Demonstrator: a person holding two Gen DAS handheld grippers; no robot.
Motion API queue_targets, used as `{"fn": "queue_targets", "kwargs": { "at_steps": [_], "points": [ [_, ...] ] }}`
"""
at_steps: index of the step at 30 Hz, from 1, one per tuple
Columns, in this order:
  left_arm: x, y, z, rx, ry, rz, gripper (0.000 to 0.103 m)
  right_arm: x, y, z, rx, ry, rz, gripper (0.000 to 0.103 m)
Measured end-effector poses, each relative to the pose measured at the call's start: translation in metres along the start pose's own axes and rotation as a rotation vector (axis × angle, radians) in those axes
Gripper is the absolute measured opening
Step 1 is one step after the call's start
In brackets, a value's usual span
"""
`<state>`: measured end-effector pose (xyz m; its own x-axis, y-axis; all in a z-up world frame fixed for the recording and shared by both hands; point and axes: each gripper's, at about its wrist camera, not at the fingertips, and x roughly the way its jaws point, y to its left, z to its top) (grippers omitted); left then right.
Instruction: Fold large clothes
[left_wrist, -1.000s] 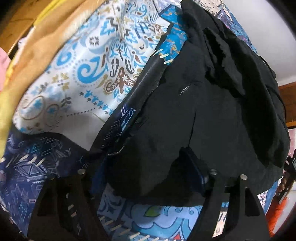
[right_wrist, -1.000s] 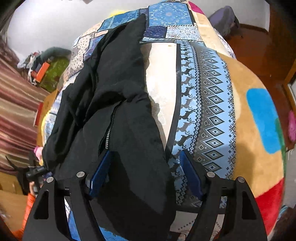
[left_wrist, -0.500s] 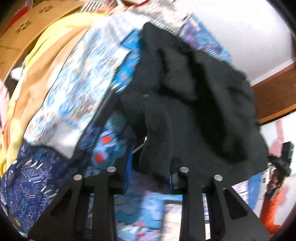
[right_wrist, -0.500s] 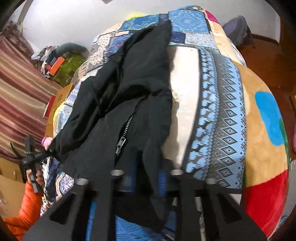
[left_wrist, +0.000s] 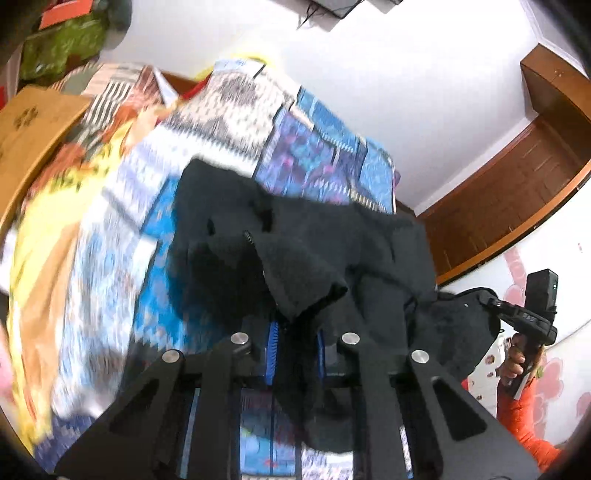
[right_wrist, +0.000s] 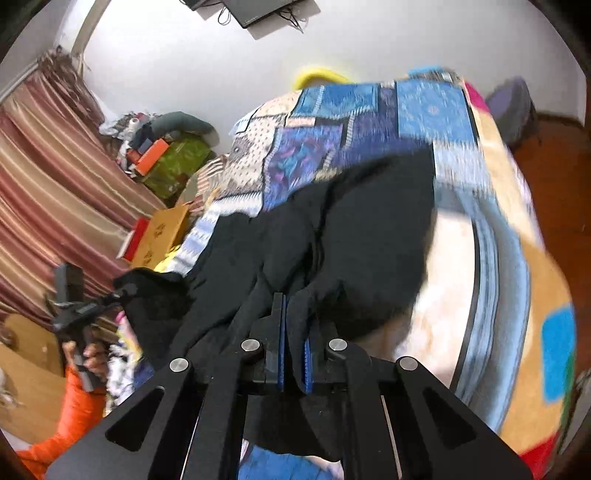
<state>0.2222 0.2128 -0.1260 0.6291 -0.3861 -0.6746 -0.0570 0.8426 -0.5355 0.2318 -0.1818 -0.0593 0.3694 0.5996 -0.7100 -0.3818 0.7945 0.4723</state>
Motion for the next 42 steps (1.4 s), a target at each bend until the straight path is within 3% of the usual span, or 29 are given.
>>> {"fn": "queue_targets", "kwargs": {
  "at_steps": [5, 8, 10, 14, 17, 20, 25, 27, 30, 32, 35, 37, 42],
  "points": [
    [-0.002, -0.001, 0.054, 0.022, -0.087, 0.005, 0.014, 0.026, -0.016, 0.054, 0.043, -0.027, -0.010, 0.006],
    [0.014, 0.030, 0.088, -0.049, -0.126, 0.052, 0.014, 0.048, -0.043, 0.079, 0.104, -0.026, -0.044, 0.006],
    [0.031, 0.059, 0.101, -0.107, -0.118, 0.092, 0.014, 0.065, -0.064, 0.089, 0.146, -0.016, -0.068, 0.006],
    [0.085, 0.110, 0.112, -0.109, -0.070, 0.287, 0.014, 0.095, -0.097, 0.098, 0.204, 0.014, -0.087, 0.006],
    [0.119, 0.132, 0.108, -0.120, -0.020, 0.337, 0.015, 0.114, -0.116, 0.096, 0.237, 0.043, -0.075, 0.006],
    [0.151, 0.137, 0.102, -0.054, 0.011, 0.411, 0.016, 0.118, -0.126, 0.095, 0.266, 0.043, -0.020, 0.005],
    [0.154, 0.128, 0.101, 0.013, 0.009, 0.462, 0.017, 0.107, -0.127, 0.095, 0.268, 0.078, 0.009, 0.010],
    [0.147, 0.120, 0.102, 0.048, 0.011, 0.500, 0.022, 0.101, -0.125, 0.095, 0.283, 0.094, -0.004, 0.011],
    [0.123, 0.098, 0.099, 0.121, -0.017, 0.527, 0.042, 0.088, -0.113, 0.094, 0.261, 0.098, -0.059, 0.014],
    [0.103, 0.079, 0.096, 0.172, -0.044, 0.520, 0.056, 0.074, -0.100, 0.092, 0.217, 0.081, -0.138, 0.026],
    [0.081, 0.052, 0.091, 0.238, -0.069, 0.507, 0.057, 0.049, -0.077, 0.089, 0.138, -0.002, -0.248, 0.052],
    [0.071, 0.037, 0.086, 0.262, -0.078, 0.496, 0.061, 0.036, -0.062, 0.086, 0.103, -0.056, -0.268, 0.054],
    [0.064, 0.013, 0.070, 0.260, -0.052, 0.409, 0.064, 0.026, -0.016, 0.079, -0.032, -0.085, -0.283, 0.054]
  ]
}}
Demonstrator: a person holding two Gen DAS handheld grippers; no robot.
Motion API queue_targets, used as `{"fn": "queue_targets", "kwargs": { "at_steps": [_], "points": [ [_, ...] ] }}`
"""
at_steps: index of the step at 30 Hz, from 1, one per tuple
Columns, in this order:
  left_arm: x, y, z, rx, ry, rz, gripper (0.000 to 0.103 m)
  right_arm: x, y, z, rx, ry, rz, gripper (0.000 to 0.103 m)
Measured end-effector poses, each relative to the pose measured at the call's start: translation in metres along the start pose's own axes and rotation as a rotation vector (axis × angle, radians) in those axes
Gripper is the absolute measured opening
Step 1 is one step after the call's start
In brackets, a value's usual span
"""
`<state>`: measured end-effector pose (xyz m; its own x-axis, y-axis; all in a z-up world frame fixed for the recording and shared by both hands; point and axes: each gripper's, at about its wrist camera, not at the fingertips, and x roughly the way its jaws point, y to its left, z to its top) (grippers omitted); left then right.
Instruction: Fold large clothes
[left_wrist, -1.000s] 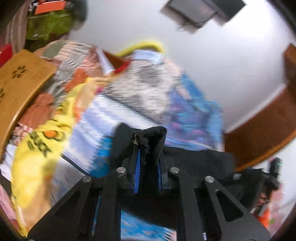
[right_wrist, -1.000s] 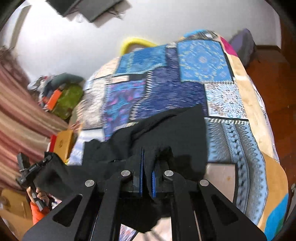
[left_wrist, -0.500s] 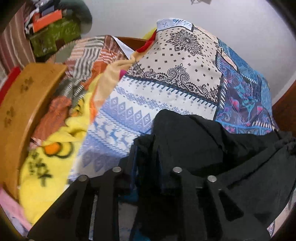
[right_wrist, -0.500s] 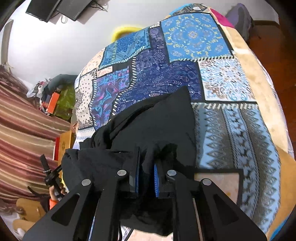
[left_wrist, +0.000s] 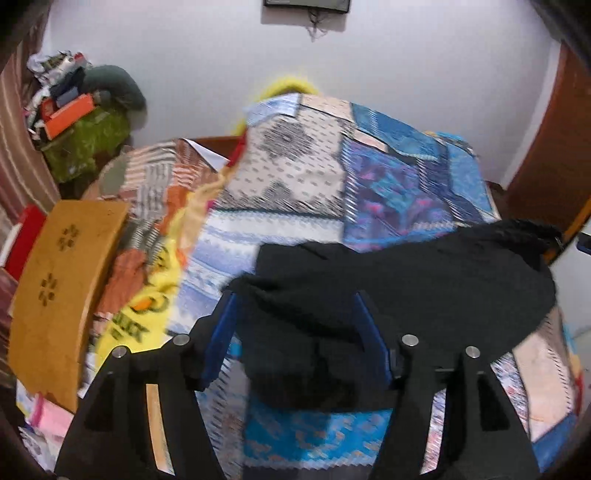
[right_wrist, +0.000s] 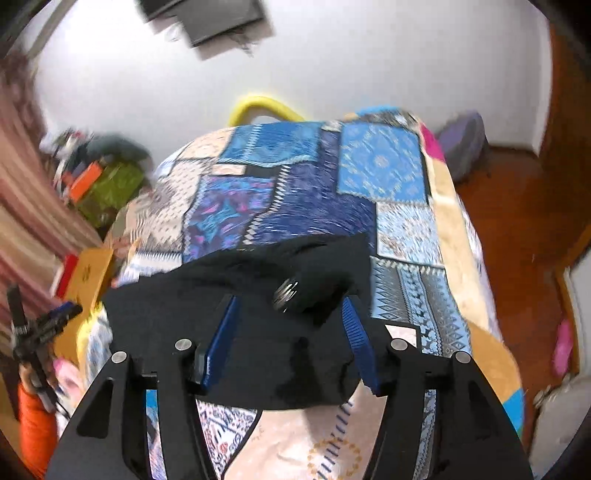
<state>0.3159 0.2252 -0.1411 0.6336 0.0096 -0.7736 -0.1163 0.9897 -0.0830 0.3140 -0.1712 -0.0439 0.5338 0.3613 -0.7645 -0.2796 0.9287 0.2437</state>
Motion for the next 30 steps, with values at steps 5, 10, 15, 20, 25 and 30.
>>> {"fn": "queue_targets", "kwargs": {
  "at_steps": [5, 10, 15, 20, 25, 30],
  "points": [
    [0.014, -0.027, -0.020, 0.043, 0.052, -0.038, 0.064, 0.005, 0.048, -0.018, -0.199, -0.029, -0.052, 0.056],
    [0.046, -0.056, -0.034, 0.084, 0.123, -0.076, 0.064, 0.047, 0.077, -0.025, -0.290, 0.035, -0.043, 0.056],
    [0.083, -0.078, -0.030, 0.070, 0.153, -0.117, 0.064, 0.089, 0.089, -0.031, -0.306, 0.094, -0.051, 0.056],
    [0.119, -0.097, -0.018, 0.063, 0.145, -0.091, 0.079, 0.124, 0.081, -0.034, -0.282, 0.147, -0.064, 0.057],
    [0.147, -0.086, -0.012, -0.030, 0.145, -0.137, 0.094, 0.124, 0.074, -0.038, -0.255, 0.121, -0.021, 0.060],
    [0.150, -0.080, -0.018, -0.070, 0.137, -0.152, 0.097, 0.123, 0.082, -0.045, -0.307, 0.112, -0.063, 0.062]
  ]
}}
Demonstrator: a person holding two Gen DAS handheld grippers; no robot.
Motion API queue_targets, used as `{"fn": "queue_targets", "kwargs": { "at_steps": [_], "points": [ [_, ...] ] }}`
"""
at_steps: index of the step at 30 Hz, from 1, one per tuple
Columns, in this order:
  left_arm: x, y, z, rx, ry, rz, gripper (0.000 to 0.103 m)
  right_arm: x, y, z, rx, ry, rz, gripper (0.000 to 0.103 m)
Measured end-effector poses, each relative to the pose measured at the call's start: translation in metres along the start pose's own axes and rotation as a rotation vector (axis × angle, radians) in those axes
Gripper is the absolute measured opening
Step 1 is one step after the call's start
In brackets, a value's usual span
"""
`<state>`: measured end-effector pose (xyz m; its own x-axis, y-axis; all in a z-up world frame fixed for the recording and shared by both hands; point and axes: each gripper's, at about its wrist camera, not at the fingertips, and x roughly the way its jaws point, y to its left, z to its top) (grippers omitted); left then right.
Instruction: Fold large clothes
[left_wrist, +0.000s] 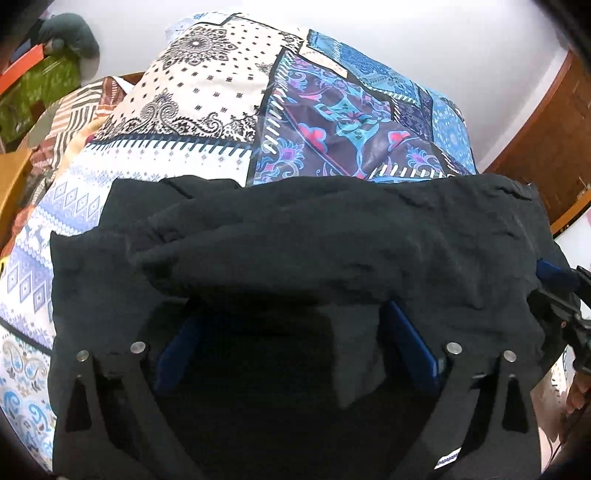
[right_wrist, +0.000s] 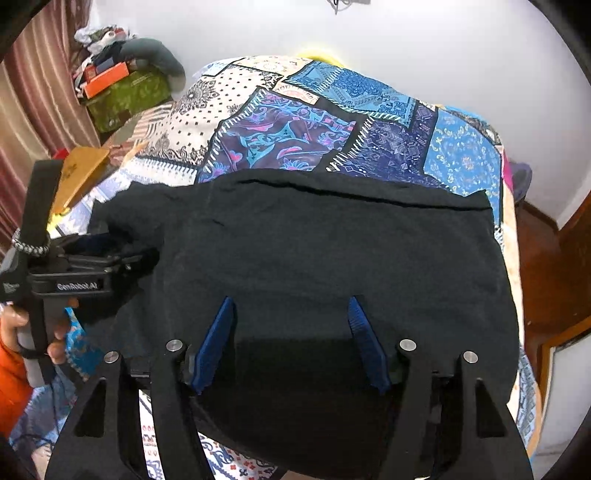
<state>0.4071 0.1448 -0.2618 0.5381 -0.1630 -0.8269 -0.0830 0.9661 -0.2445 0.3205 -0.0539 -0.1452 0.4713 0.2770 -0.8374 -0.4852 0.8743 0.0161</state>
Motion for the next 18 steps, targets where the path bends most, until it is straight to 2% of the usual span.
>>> {"fn": "queue_targets", "kwargs": {
  "at_steps": [5, 9, 14, 18],
  "points": [
    [-0.012, -0.002, -0.014, 0.009, 0.009, 0.024, 0.097, -0.005, -0.003, -0.008, 0.016, 0.016, -0.049, 0.075],
    [-0.028, -0.004, -0.033, 0.040, -0.005, 0.044, 0.097, -0.013, -0.008, -0.017, 0.035, 0.026, -0.057, 0.075],
    [-0.048, 0.005, -0.055, 0.008, -0.009, 0.044, 0.097, -0.024, -0.009, -0.027, 0.039, 0.048, -0.078, 0.075],
    [-0.067, 0.011, -0.069, -0.014, -0.024, 0.082, 0.097, -0.033, 0.001, -0.034, -0.023, 0.058, -0.144, 0.075]
  ]
}}
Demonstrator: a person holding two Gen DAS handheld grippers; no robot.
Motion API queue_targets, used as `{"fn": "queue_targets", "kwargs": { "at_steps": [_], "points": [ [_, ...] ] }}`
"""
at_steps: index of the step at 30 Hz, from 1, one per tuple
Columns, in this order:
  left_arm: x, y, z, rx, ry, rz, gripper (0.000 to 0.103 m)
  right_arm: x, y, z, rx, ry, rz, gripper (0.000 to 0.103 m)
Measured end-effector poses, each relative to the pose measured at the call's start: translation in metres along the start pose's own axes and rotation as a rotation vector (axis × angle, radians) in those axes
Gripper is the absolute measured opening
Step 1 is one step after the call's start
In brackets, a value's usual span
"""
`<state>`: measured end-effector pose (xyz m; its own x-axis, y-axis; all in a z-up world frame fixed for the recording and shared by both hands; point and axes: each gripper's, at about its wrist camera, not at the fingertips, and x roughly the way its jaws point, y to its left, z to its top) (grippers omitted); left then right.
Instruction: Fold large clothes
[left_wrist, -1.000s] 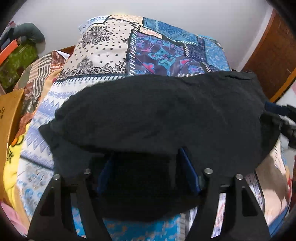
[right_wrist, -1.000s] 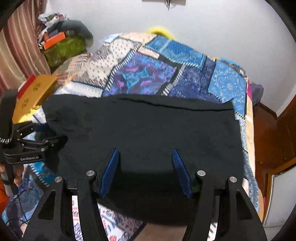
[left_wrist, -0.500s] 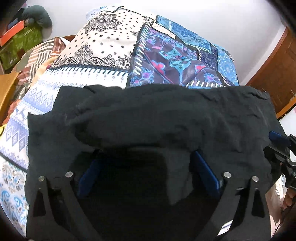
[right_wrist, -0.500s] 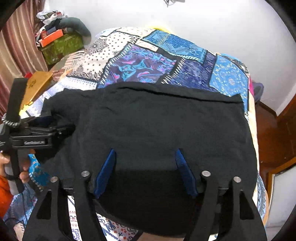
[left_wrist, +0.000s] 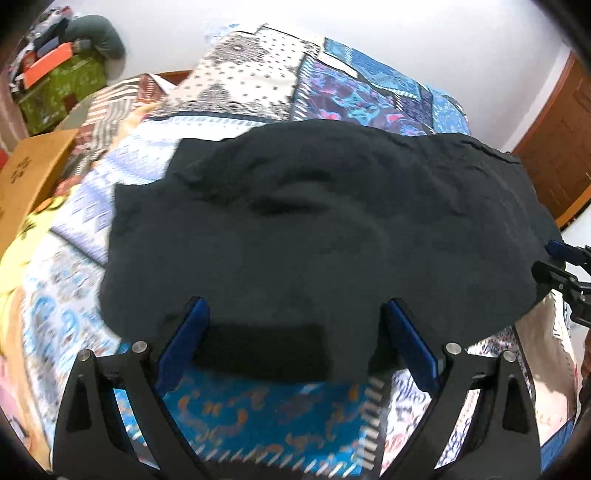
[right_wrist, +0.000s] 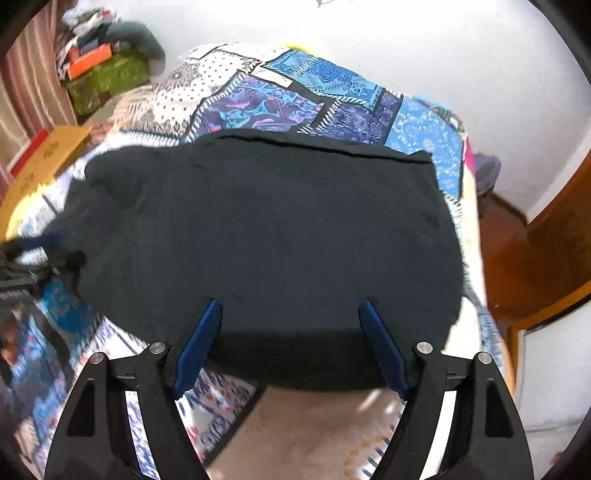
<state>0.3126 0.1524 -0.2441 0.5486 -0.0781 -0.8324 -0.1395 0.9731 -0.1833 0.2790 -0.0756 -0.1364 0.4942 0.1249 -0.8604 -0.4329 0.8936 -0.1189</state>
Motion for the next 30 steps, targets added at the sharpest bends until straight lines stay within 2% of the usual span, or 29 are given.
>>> {"fn": "queue_targets", "kwargs": {
  "at_steps": [4, 8, 11, 14, 19, 23, 25, 27, 30],
  "points": [
    [-0.016, 0.023, -0.014, -0.113, 0.005, -0.025, 0.097, -0.010, 0.007, -0.004, -0.037, 0.009, -0.030, 0.075],
    [-0.029, 0.061, -0.028, -0.330, -0.016, -0.124, 0.097, -0.023, 0.009, -0.002, -0.006, -0.012, 0.000, 0.075],
    [-0.030, 0.083, -0.039, -0.452, -0.029, -0.191, 0.097, -0.029, 0.010, 0.003, 0.018, -0.030, 0.031, 0.075],
    [-0.019, 0.098, -0.047, -0.546, -0.006, -0.265, 0.097, -0.029, 0.013, 0.006, 0.032, -0.042, 0.052, 0.075],
    [0.011, 0.100, -0.051, -0.642, 0.042, -0.402, 0.094, -0.010, 0.016, 0.007, 0.058, -0.014, 0.065, 0.075],
    [0.045, 0.105, -0.047, -0.739, 0.075, -0.495, 0.085, 0.007, 0.011, 0.004, 0.098, 0.023, 0.090, 0.076],
    [0.061, 0.107, -0.041, -0.749, 0.084, -0.511, 0.082, 0.008, 0.009, 0.003, 0.106, 0.009, 0.107, 0.076],
    [0.069, 0.107, -0.033, -0.744, 0.059, -0.518, 0.082, 0.008, 0.007, 0.003, 0.118, 0.004, 0.124, 0.076],
    [0.075, 0.110, -0.027, -0.805, 0.016, -0.523, 0.082, 0.010, 0.004, 0.003, 0.139, 0.003, 0.153, 0.076]
  ]
}}
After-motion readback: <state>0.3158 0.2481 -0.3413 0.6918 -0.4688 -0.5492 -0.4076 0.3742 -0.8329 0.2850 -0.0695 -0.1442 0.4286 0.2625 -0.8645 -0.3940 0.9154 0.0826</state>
